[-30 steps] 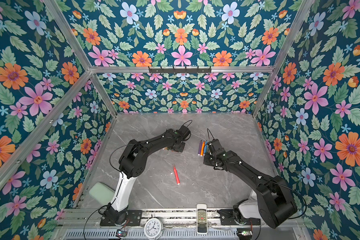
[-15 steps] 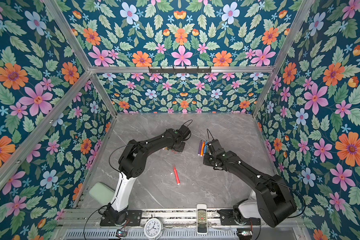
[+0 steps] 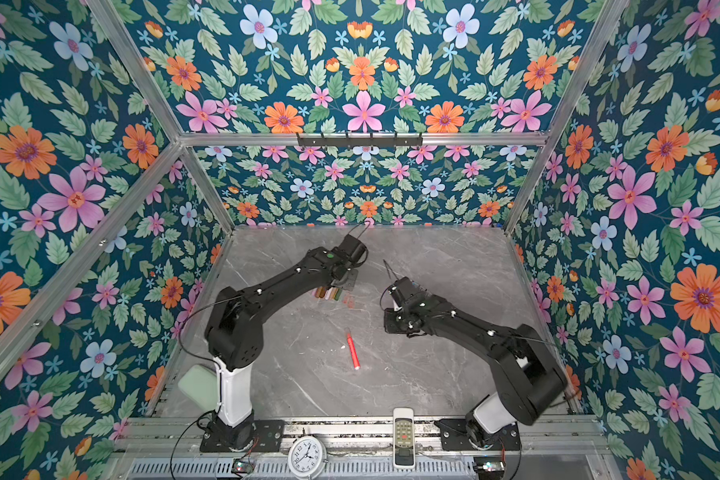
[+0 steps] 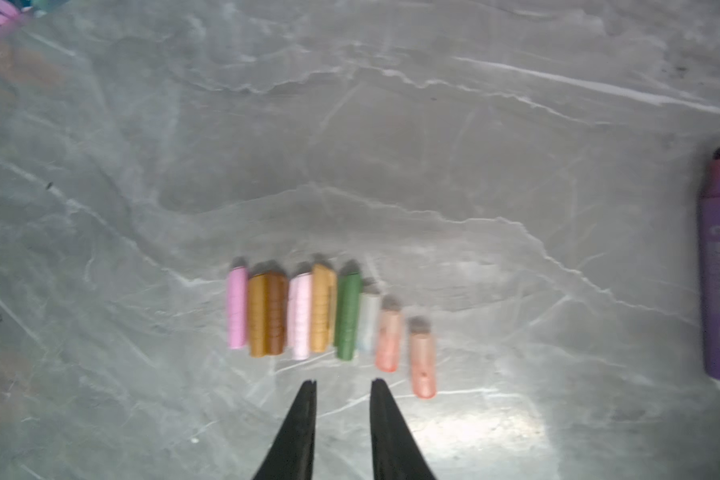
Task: Open the pen caps
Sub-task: 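Move the right gripper down onto the pink marker and close it, then lift the pink marker toward the left gripper while left moves to its cap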
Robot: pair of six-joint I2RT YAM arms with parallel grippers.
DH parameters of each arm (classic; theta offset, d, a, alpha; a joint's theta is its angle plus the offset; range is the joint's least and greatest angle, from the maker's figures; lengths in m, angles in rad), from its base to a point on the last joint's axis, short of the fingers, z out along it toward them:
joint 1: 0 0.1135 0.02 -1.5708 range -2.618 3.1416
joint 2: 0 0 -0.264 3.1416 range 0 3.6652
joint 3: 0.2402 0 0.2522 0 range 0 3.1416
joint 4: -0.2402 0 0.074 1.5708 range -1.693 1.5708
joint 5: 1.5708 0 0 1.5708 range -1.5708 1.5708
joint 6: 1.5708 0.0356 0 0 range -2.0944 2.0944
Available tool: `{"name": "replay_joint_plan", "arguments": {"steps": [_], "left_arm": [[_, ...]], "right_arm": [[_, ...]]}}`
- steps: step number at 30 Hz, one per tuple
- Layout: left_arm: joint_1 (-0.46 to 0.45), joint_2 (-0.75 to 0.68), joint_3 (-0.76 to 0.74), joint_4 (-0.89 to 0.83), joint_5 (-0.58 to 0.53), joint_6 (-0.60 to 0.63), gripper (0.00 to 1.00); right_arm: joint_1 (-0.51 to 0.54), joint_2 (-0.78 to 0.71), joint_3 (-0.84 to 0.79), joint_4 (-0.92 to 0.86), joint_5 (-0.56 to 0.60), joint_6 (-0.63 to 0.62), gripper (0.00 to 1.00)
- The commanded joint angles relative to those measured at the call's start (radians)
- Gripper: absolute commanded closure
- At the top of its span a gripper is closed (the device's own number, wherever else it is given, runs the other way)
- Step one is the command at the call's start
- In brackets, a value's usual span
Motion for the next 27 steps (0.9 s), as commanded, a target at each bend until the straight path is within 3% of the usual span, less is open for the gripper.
{"name": "replay_joint_plan", "arguments": {"steps": [1, 5, 7, 13, 25, 27], "left_arm": [[0.084, -0.136, -0.135, 0.118, 0.143, 0.014, 0.74], [0.228, -0.335, -0.349, 0.281, 0.379, -0.034, 0.74], [0.269, -0.408, -0.416, 0.326, 0.423, -0.045, 0.74], [0.311, -0.49, -0.468, 0.317, 0.457, -0.028, 0.75], [0.322, -0.538, -0.506, 0.329, 0.477, -0.017, 0.76], [0.322, -0.556, -0.518, 0.341, 0.49, -0.031, 0.74]], "right_arm": [[0.096, 0.124, 0.107, -0.071, -0.007, 0.0, 0.65], [0.214, 0.281, 0.298, -0.24, 0.117, -0.002, 0.65], [0.247, 0.336, 0.374, -0.314, 0.169, 0.007, 0.64], [0.278, 0.41, 0.46, -0.4, 0.195, 0.058, 0.64], [0.352, 0.393, 0.377, -0.383, 0.152, 0.178, 0.64], [0.352, 0.367, 0.349, -0.358, 0.138, 0.193, 0.69]]}}
